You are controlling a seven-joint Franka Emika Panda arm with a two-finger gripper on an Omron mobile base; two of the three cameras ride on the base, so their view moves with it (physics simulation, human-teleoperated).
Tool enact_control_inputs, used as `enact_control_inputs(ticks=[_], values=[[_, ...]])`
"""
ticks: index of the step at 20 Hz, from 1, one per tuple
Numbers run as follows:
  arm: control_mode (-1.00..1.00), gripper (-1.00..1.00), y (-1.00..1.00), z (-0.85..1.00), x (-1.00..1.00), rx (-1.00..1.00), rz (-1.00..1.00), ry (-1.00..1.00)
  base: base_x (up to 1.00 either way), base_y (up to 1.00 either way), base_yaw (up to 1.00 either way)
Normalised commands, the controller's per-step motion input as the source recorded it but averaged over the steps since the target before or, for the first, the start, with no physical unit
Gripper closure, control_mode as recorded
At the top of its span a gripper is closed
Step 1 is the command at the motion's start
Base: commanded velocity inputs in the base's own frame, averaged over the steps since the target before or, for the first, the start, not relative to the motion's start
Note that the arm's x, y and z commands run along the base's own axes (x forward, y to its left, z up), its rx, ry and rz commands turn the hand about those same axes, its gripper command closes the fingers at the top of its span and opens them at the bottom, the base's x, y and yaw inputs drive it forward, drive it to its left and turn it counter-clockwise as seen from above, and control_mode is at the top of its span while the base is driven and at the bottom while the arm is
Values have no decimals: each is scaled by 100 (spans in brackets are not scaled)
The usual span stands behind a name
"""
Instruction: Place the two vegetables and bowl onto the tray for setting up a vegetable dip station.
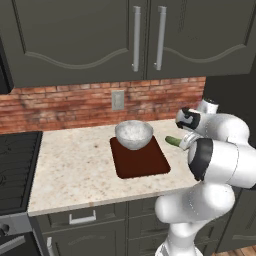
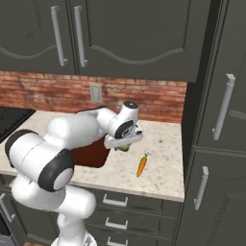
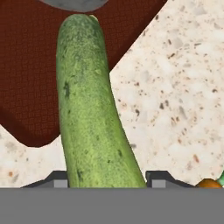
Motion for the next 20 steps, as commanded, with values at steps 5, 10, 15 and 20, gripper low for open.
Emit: enact_control_inputs(ticks=[5, 10, 15, 20], values=[[-100, 100, 22, 17, -34, 1, 18, -5, 0, 0, 0], [-100, 100, 32, 9, -14, 0, 25, 0, 0, 0, 0], [-100, 100, 38, 8, -1, 0, 24, -2, 0, 0, 0], [-100, 100, 36, 3, 0, -6, 15, -2, 0, 0, 0]])
